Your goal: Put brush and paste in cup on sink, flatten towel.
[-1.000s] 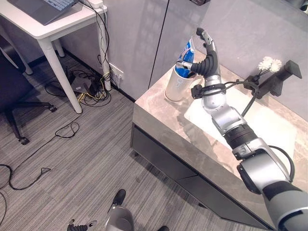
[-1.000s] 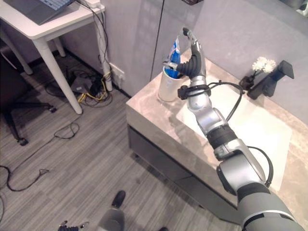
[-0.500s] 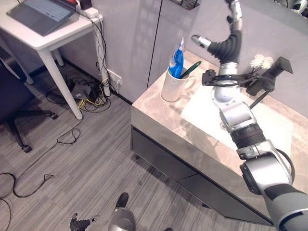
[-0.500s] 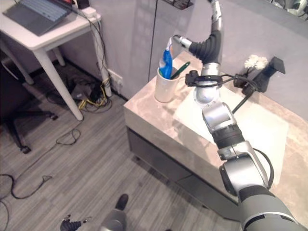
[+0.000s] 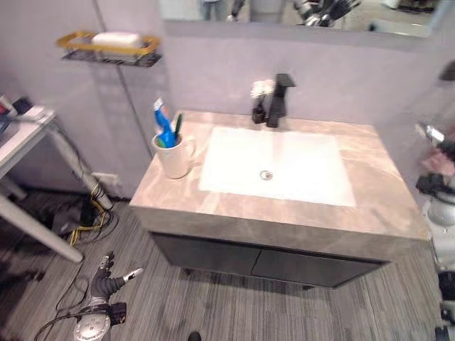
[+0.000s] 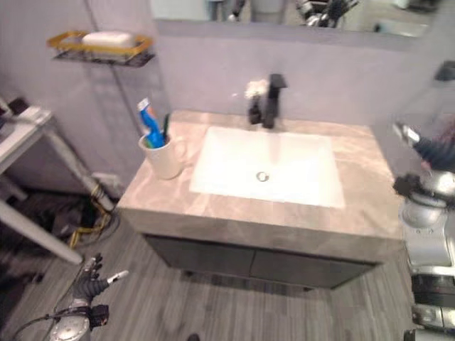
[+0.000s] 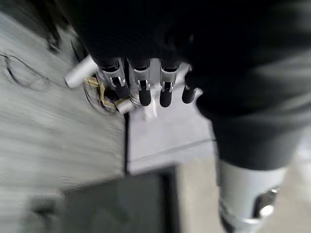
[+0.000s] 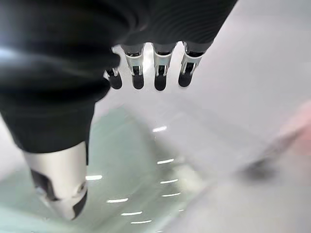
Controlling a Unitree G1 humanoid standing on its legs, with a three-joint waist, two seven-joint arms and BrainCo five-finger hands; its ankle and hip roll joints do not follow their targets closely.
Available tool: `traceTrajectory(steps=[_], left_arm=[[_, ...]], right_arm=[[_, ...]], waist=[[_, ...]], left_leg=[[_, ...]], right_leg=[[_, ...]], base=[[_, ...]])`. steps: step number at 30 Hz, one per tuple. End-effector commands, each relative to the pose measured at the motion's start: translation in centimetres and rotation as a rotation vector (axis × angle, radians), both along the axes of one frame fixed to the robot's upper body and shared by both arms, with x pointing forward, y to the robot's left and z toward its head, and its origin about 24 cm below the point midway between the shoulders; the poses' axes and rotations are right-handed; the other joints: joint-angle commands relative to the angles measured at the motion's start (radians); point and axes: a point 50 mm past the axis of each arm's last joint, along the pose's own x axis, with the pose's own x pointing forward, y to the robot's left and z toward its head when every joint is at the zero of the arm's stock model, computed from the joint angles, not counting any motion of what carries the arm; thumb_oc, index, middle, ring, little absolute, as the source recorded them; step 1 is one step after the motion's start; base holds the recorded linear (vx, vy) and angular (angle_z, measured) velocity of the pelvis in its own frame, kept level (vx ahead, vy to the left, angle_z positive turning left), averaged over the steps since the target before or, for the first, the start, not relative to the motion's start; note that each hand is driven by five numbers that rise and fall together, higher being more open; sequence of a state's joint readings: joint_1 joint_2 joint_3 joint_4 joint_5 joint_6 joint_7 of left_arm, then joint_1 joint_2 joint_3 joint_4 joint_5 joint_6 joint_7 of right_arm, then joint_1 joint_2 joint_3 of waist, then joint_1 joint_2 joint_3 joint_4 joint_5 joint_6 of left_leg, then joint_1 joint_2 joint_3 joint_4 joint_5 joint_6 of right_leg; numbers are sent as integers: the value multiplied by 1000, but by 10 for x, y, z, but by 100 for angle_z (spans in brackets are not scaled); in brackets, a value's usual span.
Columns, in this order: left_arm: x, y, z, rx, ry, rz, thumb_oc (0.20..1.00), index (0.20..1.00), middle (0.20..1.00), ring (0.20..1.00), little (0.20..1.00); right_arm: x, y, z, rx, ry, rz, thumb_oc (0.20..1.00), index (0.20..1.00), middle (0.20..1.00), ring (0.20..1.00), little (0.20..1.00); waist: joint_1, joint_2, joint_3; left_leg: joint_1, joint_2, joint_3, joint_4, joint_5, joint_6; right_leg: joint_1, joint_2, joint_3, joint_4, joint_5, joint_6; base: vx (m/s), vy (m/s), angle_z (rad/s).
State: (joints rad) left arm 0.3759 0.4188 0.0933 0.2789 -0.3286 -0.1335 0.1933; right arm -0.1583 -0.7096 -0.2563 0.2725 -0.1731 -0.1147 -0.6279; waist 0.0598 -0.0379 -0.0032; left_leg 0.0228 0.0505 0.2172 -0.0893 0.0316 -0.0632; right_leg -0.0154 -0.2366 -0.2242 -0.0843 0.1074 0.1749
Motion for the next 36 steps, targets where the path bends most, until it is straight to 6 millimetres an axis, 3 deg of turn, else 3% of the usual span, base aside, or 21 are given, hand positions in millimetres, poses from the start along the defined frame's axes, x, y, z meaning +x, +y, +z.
traceTrajectory(steps=[1,4,5,6,7,9,10,12,13,14,15,16,17,18,19,21,25,27,31,36], left_arm=[[9,16,31,35,-133,-23,1000,1000,1000,1000,1000],[8,24,54,90,-172,-62,1000,1000,1000,1000,1000],[5,29,67,113,-205,-82,1000,1000,1000,1000,1000],[4,30,72,116,-223,-88,1000,1000,1000,1000,1000],[3,30,73,116,-223,-87,1000,1000,1000,1000,1000],[-1,30,88,109,-290,-97,1000,1000,1000,1000,1000],[-1,30,88,109,-290,-96,1000,1000,1000,1000,1000],[-4,29,101,101,-348,-106,1000,1000,1000,1000,1000],[-4,29,101,101,-348,-106,1000,1000,1000,1000,1000],[-1,30,109,84,-398,-116,395,395,395,395,395],[2,31,114,82,-419,-116,200,200,200,200,200],[2,31,116,63,-444,-116,200,200,200,200,200],[2,34,121,21,-479,-127,200,200,200,200,200],[1,34,121,22,-478,-126,200,200,200,200,200],[1,33,127,-6,-500,-154,200,200,200,200,200],[2,33,129,-8,-506,-156,200,200,200,200,200],[16,33,144,3,-569,-199,200,200,200,200,200],[23,30,152,5,-593,-238,200,200,200,200,200],[35,29,164,14,-625,-275,200,200,200,200,200],[54,32,178,34,-632,-326,200,200,200,200,200]], right_arm=[[-3,-22,-2,94,-87,-166,1000,1000,1000,1000,1000],[-35,-50,-73,327,84,-361,1000,1000,1000,1000,1000],[-63,-63,-109,385,251,-458,1000,1000,1000,1000,1000],[-79,-65,-128,413,352,-492,1000,1000,1000,1000,1000],[-78,-65,-128,413,352,-490,1000,1000,1000,1000,1000],[-110,-60,-171,502,559,-529,1000,1000,1000,1000,1000],[-110,-60,-171,502,559,-527,1000,1000,1000,1000,1000],[-144,-45,-212,634,780,-508,1000,1000,1000,1000,1000],[-143,-45,-212,634,780,-507,1000,1000,1000,1000,1000],[-158,-29,-234,663,987,-435,1000,1000,1000,1000,1000],[-172,-12,-253,705,1146,-362,1000,1000,1000,1000,1000],[-177,-2,-261,683,1241,-307,1000,1000,1000,1000,1000],[-180,26,-278,548,1533,-37,1000,1000,1000,1000,1000],[-180,26,-278,547,1534,-36,1000,1000,1000,1000,1000],[-179,47,-288,454,1659,114,1000,1000,1000,1000,1000],[-176,54,-290,469,1653,140,1000,1000,1000,1000,1000],[-149,90,-294,444,1602,333,1000,1000,1000,1000,1000],[-141,96,-292,424,1575,366,1000,1000,1000,1000,1000],[-142,94,-292,453,1546,308,1000,1000,1000,1000,1000],[-167,78,-297,557,1571,147,1000,1000,1000,1000,1000]], waist=[[82,-17,29],[68,-7,34],[58,3,42],[60,7,44],[58,5,41],[58,16,49],[56,15,46],[57,25,46],[56,24,45],[65,27,45],[71,28,47],[72,28,47],[78,31,47],[75,31,46],[77,41,40],[76,44,38],[76,54,33],[73,53,33],[65,50,30],[45,44,32]], left_leg=[[-22,54,-76,2,-25,18],[-13,58,-85,2,-22,13],[-13,65,-89,2,-20,6],[-16,65,-88,2,-19,4],[-22,63,-88,2,-14,5],[-36,77,-90,2,-2,-10],[-40,76,-90,2,2,-9],[-57,85,-88,2,17,-19],[-59,85,-88,2,17,-19],[-63,88,-85,2,22,-24],[-60,91,-84,2,21,-27],[-60,90,-85,2,23,-29],[-57,92,-86,2,27,-32],[-58,92,-87,2,27,-32],[-62,89,-94,2,31,-34],[-64,88,-96,2,32,-34],[-63,81,-95,2,29,-32],[-61,76,-94,2,26,-30],[-58,69,-86,2,19,-27],[-73,68,-78,2,19,-28]], right_leg=[[15,-69,-155,-3,98,72],[39,-57,-175,-2,84,67],[46,-51,-180,1,74,66],[46,-49,-186,-1,61,67],[42,-51,-187,-2,65,66],[32,-40,-188,-3,48,58],[27,-42,-188,-3,51,57],[5,-31,-175,-3,38,52],[3,-31,-175,-3,38,52],[-2,-29,-168,-3,32,52],[1,-27,-168,-3,27,50],[2,-26,-166,-3,27,48],[4,-23,-165,-3,25,43],[5,-23,-166,-3,25,43],[7,-22,-168,-3,23,40],[7,-23,-171,-3,22,40],[7,-29,-172,-3,21,42],[6,-33,-169,-3,23,44],[5,-37,-165,-3,28,49],[-18,-37,-159,-3,41,57]], base=[[12,-30,-74],[25,-49,-26],[-26,-59,19],[-31,-44,25],[-44,-66,14],[-46,-79,9],[-37,-48,3],[-48,-42,6],[-48,-52,6],[-9,-60,5],[-5,-81,0],[33,-84,1],[27,-57,1],[46,-62,4],[24,-26,6],[23,-17,7],[36,3,4],[21,10,2],[39,25,1],[20,12,-1]])
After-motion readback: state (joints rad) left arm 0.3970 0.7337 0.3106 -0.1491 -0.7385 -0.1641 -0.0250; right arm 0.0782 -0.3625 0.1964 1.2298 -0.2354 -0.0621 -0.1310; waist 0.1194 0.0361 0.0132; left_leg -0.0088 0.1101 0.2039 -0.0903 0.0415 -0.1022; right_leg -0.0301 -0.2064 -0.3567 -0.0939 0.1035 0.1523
